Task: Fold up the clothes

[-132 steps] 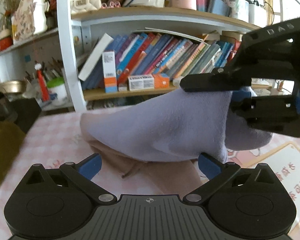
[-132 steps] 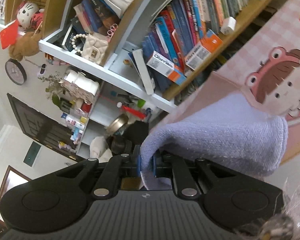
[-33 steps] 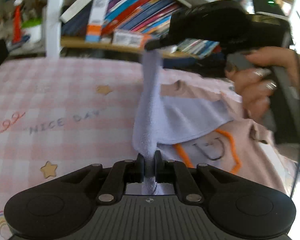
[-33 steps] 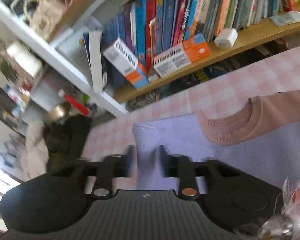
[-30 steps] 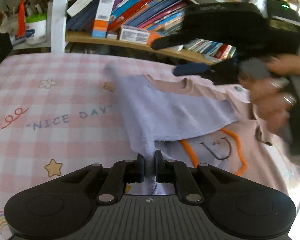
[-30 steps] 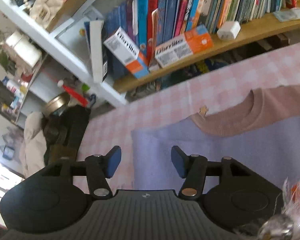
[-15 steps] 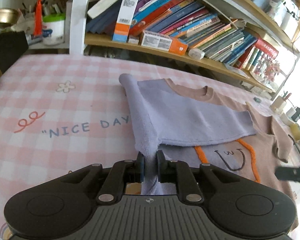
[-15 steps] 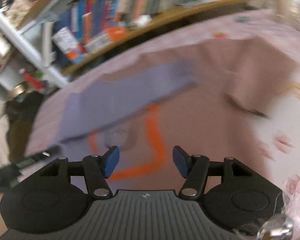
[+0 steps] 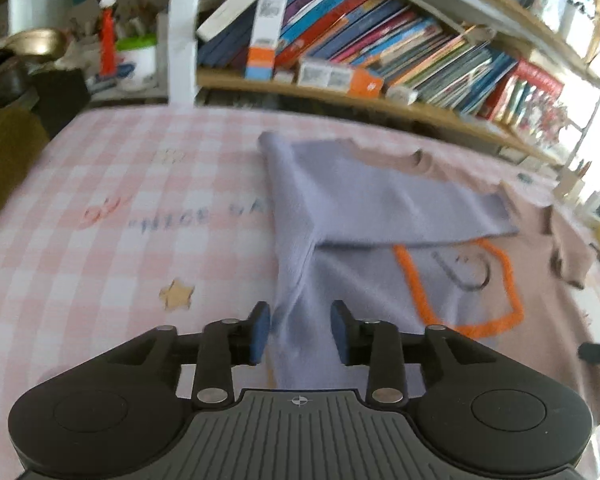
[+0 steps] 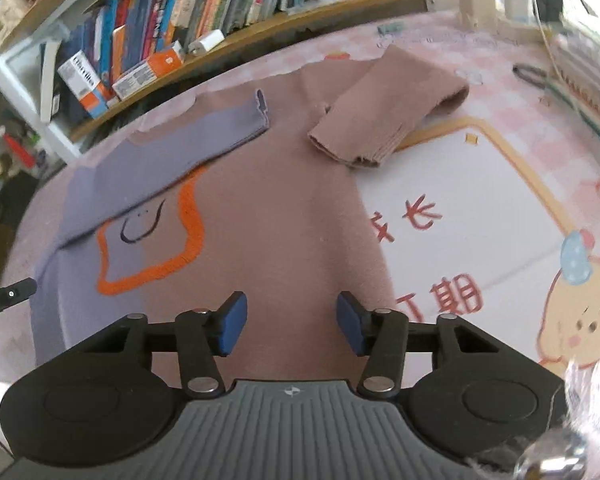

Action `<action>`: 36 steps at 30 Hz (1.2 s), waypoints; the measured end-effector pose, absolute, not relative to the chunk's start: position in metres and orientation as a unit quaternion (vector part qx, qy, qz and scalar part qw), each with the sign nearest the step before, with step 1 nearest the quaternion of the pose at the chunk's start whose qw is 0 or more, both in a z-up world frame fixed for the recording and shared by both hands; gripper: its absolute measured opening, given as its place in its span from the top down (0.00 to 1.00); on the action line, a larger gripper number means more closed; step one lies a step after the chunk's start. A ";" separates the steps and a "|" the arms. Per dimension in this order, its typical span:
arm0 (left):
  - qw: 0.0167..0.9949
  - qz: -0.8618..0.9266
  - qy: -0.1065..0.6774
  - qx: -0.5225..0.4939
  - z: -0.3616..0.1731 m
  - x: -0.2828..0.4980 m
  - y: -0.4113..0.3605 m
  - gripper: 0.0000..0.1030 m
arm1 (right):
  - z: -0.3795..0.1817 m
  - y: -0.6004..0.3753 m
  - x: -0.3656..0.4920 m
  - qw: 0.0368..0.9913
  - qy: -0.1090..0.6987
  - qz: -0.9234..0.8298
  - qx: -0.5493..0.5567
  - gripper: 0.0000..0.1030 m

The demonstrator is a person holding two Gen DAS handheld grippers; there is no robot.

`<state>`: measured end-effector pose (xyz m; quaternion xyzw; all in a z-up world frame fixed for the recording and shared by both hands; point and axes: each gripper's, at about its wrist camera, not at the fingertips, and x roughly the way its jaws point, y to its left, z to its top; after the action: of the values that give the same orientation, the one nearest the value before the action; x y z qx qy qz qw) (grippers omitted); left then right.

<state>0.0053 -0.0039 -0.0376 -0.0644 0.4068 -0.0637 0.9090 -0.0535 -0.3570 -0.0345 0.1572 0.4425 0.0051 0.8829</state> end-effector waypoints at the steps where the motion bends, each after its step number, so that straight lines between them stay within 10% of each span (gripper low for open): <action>1: 0.908 -0.062 0.408 -0.066 -0.039 0.003 -0.003 0.67 | -0.034 -0.356 -0.055 0.888 0.438 0.005 0.142 0.57; 7: 0.905 -0.060 0.417 -0.066 -0.045 0.000 -0.006 0.71 | -0.037 -0.363 -0.062 0.891 0.441 -0.004 0.105 0.64; 9: 0.905 -0.049 0.418 -0.057 -0.048 0.001 -0.008 0.96 | -0.038 -0.366 -0.064 0.891 0.443 -0.007 0.096 0.70; 22: 0.903 -0.023 0.430 -0.018 -0.052 0.005 -0.019 0.96 | -0.040 -0.376 -0.074 0.899 0.435 -0.009 0.051 0.92; 36: 0.906 -0.042 0.421 0.003 -0.048 0.004 -0.029 0.89 | -0.037 -0.385 -0.072 0.897 0.437 -0.028 0.065 0.86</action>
<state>0.0044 -0.0290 -0.0483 0.0028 0.4213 -0.0417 0.9060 -0.0724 -0.3851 -0.0373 0.0645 0.4371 -0.0278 0.8966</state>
